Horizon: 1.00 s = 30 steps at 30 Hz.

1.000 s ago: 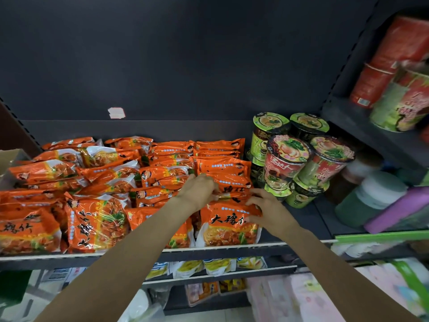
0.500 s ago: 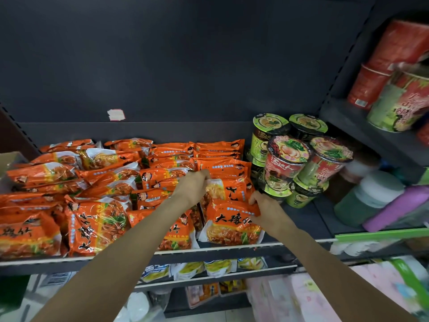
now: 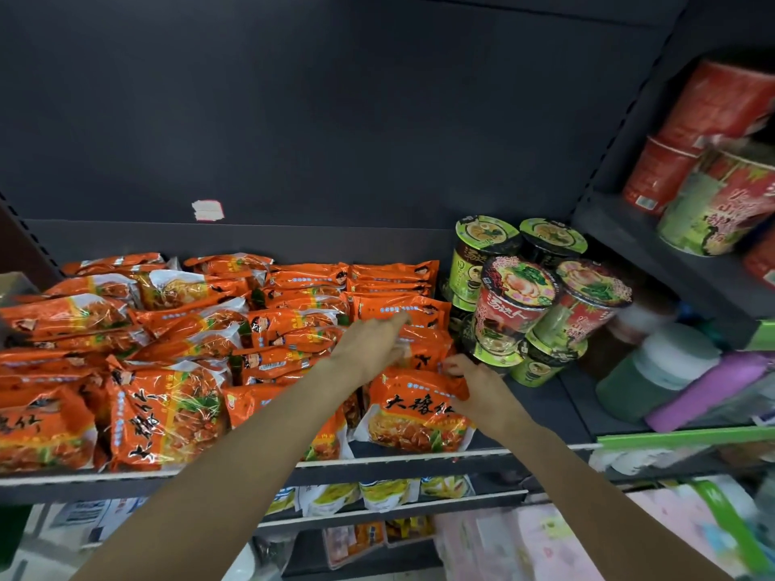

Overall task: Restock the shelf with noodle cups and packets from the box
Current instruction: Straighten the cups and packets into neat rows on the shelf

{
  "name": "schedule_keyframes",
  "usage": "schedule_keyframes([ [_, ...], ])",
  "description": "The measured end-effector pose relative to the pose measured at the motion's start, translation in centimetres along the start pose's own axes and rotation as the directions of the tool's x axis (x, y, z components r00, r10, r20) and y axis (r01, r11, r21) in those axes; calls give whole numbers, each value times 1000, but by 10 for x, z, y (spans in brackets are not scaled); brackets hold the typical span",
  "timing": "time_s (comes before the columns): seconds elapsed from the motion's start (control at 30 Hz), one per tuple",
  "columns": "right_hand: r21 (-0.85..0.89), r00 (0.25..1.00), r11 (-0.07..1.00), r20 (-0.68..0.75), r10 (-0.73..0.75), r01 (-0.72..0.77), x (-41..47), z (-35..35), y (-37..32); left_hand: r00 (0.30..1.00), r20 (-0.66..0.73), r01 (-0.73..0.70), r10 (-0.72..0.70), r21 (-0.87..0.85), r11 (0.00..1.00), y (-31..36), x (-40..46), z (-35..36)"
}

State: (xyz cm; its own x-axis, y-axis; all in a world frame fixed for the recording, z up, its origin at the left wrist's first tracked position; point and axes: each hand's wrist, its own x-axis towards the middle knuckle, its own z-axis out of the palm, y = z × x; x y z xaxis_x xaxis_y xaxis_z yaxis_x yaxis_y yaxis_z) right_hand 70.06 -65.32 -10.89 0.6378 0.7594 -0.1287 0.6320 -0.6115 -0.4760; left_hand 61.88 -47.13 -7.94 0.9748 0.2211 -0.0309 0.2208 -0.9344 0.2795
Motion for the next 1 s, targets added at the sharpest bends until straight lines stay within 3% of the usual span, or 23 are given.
schedule_keyframes([
  [0.13, -20, 996, 1000, -91, -5, 3, 1, -4, 7, 999, -9, -31, 32, 89, 996, 10, 8, -5],
  [0.27, -6, 981, 1000, -195, -21, 20, -5, -12, 13, 995, -88, 37, -53, -168, 985, 3, 2, -4],
  [0.37, -13, 980, 1000, -196, -25, 23, -9, -12, 15, 994, 18, 108, -107, -242, 964, -9, -6, 1],
  [0.5, -7, 983, 1000, -182, -30, 29, -9, -5, 9, 981, 146, 145, -124, -141, 979, -10, -8, -6],
  [0.67, -44, 981, 999, -193, -23, 15, -7, 0, 0, 999, -51, 6, -13, -132, 991, -9, -11, -5],
  [0.83, -31, 975, 1000, -223, -1, -6, -9, -9, -4, 999, -35, 21, -29, -216, 976, -15, -9, -1],
  [1.0, -142, 974, 990, -220, -50, 19, -15, 0, -6, 999, 49, -12, 11, 11, 1000, -12, -16, -9],
])
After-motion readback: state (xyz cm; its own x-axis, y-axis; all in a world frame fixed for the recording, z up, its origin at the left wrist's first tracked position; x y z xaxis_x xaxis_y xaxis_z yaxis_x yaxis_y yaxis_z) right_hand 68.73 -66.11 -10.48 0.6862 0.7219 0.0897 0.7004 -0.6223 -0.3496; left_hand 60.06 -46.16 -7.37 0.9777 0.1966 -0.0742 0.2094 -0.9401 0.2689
